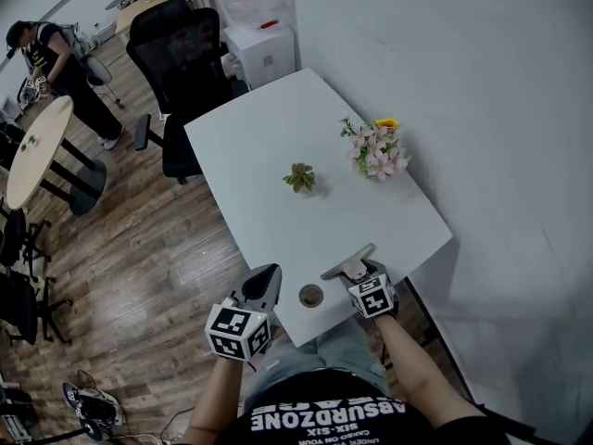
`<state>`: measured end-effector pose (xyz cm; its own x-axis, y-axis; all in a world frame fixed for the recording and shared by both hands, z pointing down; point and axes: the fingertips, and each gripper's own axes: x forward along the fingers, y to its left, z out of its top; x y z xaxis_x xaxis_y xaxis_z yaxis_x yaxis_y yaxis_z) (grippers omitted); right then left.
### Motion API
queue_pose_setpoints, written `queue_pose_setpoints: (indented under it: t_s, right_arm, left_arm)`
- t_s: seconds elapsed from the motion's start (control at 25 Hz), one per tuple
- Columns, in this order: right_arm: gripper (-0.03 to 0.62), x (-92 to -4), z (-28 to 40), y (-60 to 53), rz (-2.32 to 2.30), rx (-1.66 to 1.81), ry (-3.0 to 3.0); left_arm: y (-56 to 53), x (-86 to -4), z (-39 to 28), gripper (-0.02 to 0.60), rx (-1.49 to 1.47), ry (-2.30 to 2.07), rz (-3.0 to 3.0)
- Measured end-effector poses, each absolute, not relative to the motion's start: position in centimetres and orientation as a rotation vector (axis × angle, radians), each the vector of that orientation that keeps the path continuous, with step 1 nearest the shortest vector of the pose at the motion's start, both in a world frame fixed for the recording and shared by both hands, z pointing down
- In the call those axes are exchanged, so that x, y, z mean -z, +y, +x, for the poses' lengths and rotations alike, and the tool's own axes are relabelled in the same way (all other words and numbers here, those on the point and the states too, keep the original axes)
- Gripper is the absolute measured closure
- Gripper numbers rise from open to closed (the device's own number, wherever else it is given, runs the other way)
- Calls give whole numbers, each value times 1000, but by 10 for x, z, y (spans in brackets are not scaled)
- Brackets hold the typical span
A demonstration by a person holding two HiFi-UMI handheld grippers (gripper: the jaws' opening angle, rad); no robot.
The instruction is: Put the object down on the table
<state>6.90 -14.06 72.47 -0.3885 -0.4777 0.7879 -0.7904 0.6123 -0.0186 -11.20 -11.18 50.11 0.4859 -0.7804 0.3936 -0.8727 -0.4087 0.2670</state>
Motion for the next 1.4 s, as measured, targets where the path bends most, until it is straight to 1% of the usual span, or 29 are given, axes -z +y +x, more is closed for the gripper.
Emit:
queue_pose_setpoints:
  t_s: [0.56,0.64,1.4]
  right_arm:
    - [309,-722,71,-137,1032,-575,-2026]
    - [295,-719,71,-137,1042,-576,-2038]
    - [287,-646,74,-147,1175,-572,-2207]
  left_arm:
    - [-105,-496,-112,575,-285,-1364,2313]
    - [-103,-496,-113,577,-288,-1362,2315]
    - [-96,-493,-103,577,-282,-1358,2319]
